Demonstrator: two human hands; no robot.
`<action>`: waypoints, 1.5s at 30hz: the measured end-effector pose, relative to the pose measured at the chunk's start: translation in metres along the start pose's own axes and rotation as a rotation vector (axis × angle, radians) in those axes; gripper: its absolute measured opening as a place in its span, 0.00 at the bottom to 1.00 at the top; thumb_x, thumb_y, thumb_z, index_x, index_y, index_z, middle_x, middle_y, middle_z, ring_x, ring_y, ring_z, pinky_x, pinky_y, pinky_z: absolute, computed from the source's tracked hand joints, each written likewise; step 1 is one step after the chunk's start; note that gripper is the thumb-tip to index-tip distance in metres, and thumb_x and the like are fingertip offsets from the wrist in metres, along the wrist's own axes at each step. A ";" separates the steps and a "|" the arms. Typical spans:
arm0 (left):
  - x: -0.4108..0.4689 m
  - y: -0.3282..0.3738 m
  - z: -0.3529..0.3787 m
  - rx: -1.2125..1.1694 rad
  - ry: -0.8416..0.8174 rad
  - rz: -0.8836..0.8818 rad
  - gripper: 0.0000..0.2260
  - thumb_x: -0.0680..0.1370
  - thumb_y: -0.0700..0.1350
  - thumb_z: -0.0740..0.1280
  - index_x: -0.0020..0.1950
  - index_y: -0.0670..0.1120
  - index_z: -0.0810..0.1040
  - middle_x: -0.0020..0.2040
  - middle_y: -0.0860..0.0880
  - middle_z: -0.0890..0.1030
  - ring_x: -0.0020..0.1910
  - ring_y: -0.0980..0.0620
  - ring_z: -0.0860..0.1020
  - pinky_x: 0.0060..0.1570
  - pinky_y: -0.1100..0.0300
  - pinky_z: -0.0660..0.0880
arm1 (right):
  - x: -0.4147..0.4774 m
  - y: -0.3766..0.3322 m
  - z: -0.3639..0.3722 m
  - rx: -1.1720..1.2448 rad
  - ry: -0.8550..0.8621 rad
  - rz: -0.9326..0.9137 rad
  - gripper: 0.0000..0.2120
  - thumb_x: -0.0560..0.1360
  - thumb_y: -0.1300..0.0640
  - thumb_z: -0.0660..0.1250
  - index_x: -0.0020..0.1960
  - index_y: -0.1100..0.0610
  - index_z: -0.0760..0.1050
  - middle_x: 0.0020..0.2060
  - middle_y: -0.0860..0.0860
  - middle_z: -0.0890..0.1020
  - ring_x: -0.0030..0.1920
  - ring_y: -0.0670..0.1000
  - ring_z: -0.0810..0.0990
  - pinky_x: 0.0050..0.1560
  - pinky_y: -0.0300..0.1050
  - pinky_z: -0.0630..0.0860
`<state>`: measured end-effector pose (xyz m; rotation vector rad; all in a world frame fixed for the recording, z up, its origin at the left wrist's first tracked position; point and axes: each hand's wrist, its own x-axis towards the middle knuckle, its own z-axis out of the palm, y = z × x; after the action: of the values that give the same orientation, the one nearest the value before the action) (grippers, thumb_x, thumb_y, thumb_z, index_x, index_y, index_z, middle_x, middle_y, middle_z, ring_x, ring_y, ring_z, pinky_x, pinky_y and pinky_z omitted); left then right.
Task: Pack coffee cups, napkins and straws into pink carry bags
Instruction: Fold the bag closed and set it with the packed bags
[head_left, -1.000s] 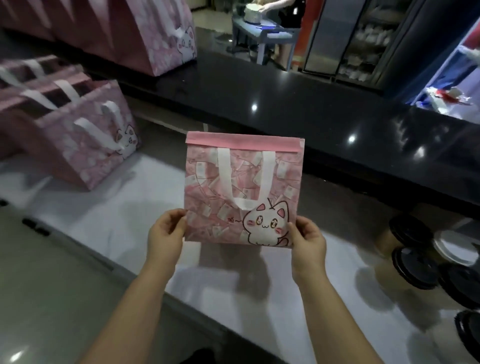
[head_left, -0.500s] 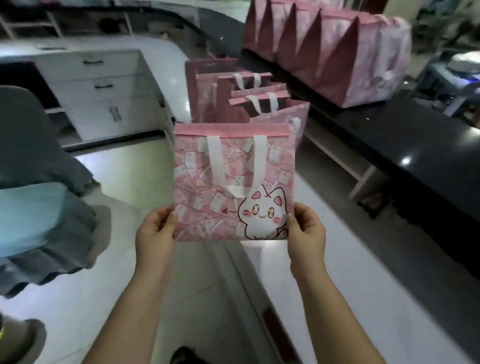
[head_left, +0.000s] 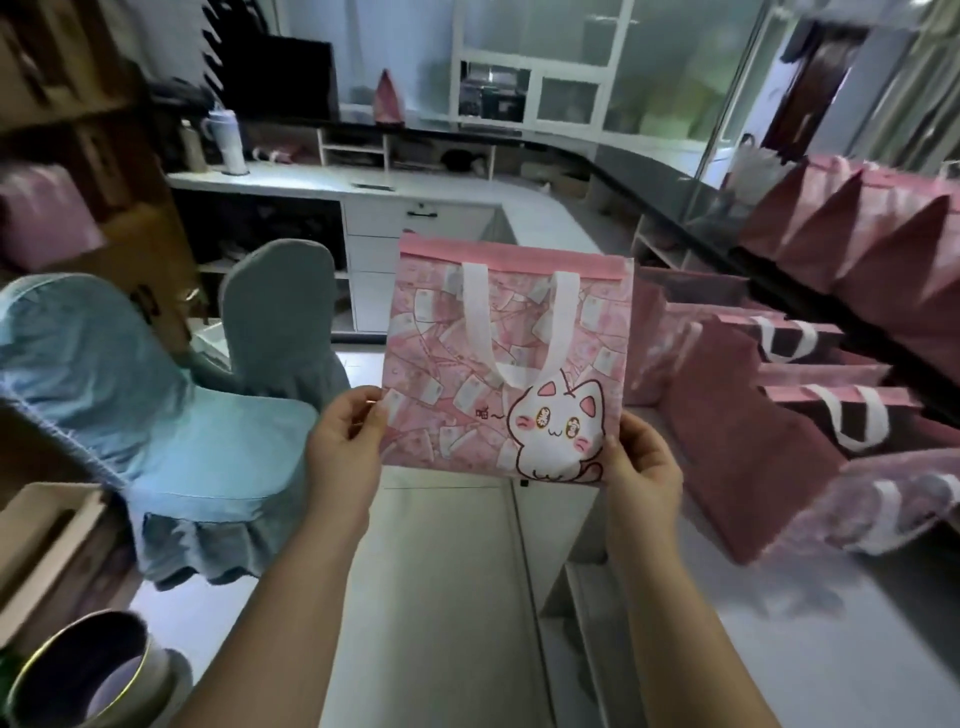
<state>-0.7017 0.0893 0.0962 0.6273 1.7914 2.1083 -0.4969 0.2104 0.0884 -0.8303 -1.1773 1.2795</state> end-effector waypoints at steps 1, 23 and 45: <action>0.014 -0.004 0.001 -0.002 0.009 -0.013 0.06 0.79 0.43 0.67 0.53 0.52 0.79 0.49 0.55 0.82 0.48 0.58 0.80 0.46 0.64 0.77 | 0.011 0.004 0.011 -0.004 0.002 0.000 0.12 0.78 0.69 0.63 0.51 0.55 0.79 0.42 0.44 0.86 0.43 0.41 0.82 0.40 0.33 0.78; 0.429 -0.055 0.189 -0.097 0.070 -0.020 0.09 0.79 0.39 0.67 0.50 0.53 0.81 0.48 0.53 0.84 0.49 0.53 0.82 0.50 0.56 0.78 | 0.432 0.093 0.222 0.146 -0.080 -0.083 0.08 0.76 0.67 0.68 0.51 0.57 0.76 0.43 0.47 0.85 0.43 0.46 0.83 0.36 0.41 0.80; 0.940 -0.171 0.295 -0.193 0.067 -0.119 0.11 0.79 0.36 0.65 0.51 0.51 0.81 0.49 0.52 0.84 0.46 0.54 0.82 0.47 0.62 0.79 | 0.803 0.281 0.534 0.146 -0.027 0.000 0.06 0.75 0.64 0.70 0.50 0.56 0.78 0.45 0.53 0.84 0.46 0.54 0.81 0.45 0.49 0.77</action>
<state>-1.3666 0.8364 0.0887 0.3949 1.5900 2.2093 -1.1623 0.9622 0.1030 -0.7079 -1.0905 1.3635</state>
